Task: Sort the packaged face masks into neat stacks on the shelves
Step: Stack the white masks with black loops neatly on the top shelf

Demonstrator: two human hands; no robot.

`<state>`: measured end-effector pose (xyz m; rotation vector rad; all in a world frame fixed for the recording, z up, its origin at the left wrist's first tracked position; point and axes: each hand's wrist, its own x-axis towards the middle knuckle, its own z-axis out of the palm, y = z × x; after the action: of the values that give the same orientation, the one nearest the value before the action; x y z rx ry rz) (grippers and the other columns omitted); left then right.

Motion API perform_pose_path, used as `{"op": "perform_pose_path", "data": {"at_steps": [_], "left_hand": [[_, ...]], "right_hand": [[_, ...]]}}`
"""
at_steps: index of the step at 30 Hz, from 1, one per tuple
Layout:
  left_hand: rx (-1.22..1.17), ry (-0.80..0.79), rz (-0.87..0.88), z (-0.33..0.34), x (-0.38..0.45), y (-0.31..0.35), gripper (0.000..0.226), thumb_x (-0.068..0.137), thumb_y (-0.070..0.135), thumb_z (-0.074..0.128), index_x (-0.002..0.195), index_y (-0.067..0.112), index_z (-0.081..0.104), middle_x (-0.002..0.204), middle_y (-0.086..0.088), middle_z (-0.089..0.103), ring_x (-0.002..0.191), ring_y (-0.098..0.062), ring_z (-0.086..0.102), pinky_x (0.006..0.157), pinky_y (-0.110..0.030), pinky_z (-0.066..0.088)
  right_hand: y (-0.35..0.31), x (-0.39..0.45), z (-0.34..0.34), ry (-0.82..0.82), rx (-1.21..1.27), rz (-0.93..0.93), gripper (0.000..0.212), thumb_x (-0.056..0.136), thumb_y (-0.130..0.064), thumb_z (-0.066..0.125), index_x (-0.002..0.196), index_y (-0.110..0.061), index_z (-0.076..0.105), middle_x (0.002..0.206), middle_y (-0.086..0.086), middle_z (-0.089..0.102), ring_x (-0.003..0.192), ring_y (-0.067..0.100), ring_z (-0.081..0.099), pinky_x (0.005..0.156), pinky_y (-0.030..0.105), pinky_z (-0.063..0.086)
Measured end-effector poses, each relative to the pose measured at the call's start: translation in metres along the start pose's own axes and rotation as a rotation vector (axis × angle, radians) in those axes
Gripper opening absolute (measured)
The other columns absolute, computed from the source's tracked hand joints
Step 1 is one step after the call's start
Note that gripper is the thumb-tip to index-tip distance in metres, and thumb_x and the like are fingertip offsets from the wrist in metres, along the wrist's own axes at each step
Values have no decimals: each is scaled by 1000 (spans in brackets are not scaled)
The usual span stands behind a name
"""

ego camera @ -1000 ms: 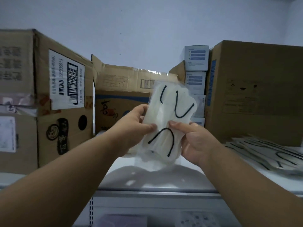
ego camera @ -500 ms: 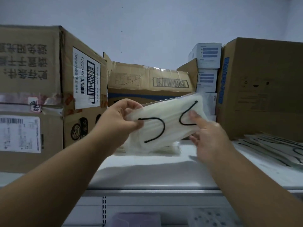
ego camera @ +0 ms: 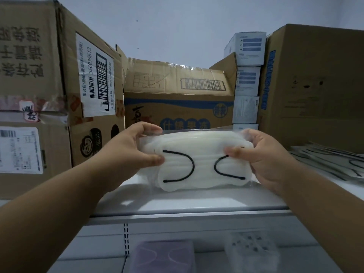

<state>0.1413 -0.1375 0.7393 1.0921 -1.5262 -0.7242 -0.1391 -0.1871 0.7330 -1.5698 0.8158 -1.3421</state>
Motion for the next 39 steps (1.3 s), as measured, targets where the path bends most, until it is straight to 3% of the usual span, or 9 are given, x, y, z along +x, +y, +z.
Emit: {"op": "perform_pose_path", "data": {"at_steps": [6,9,15,18,21,25,30,33,39], "left_hand": [[119,127,59,1,-7,3,71,63,11,87,120,38,55,111,-1,65,95,-20,69,82,-31,59],[4,15,-105,2,-14,1,72,58,6,85,118,30,56,115,-7,62,98,-24,69,80,-32,60],[-6,0,-109,4,-14,2,43,82,-10,68,111,21,59,109,-15,64,97,-31,66,78,-34,58],[35,0,-132,-4,-13,-3,43,85,-12,63,112,21,60,106,-15,69,99,-29,67,83,-35,57],[102,-4,-150,-5,-15,-8,42,87,-11,60,104,26,68,96,-5,76,97,-25,71,94,-46,55],[141,203,-80,-8,-11,-2,29,86,-7,63,86,22,67,98,-10,70,96,-32,67,89,-51,57],[340,112,-156,-7,-16,-10,22,88,9,69,102,26,63,97,-2,70,92,-20,66,77,-36,57],[345,186,-87,-10,-13,-2,17,88,13,71,97,22,59,96,-7,68,91,-27,67,80,-44,58],[499,390,124,-9,22,18,31,93,18,66,118,26,49,117,1,51,84,-9,54,55,-13,47]], "right_hand": [[-2,2,-14,-101,-65,58,63,56,-11,84,113,-9,59,106,16,70,97,30,70,92,45,55],[0,-6,-22,-250,-59,167,53,71,6,73,121,-8,63,113,18,71,106,34,69,94,47,51],[-3,-5,-6,-290,-93,151,48,80,12,66,124,-6,60,115,18,71,109,33,68,96,46,53],[-1,-5,-2,-204,-92,168,37,88,14,54,116,-8,62,112,16,73,104,28,71,89,40,57],[2,-3,-4,-81,-110,191,19,87,10,60,95,-7,60,111,26,69,104,38,69,95,52,54],[-2,1,-2,-21,-101,42,21,83,9,65,82,-11,60,78,8,72,76,21,71,81,39,53],[10,-2,-1,-56,-288,155,4,84,0,69,87,-3,67,92,20,74,89,34,70,88,45,57],[3,0,1,-13,-256,92,18,78,-5,73,92,6,67,98,25,72,89,35,68,82,41,57],[-20,35,11,164,-224,47,39,79,-5,77,110,-20,58,99,13,65,87,24,70,61,33,58]]}}
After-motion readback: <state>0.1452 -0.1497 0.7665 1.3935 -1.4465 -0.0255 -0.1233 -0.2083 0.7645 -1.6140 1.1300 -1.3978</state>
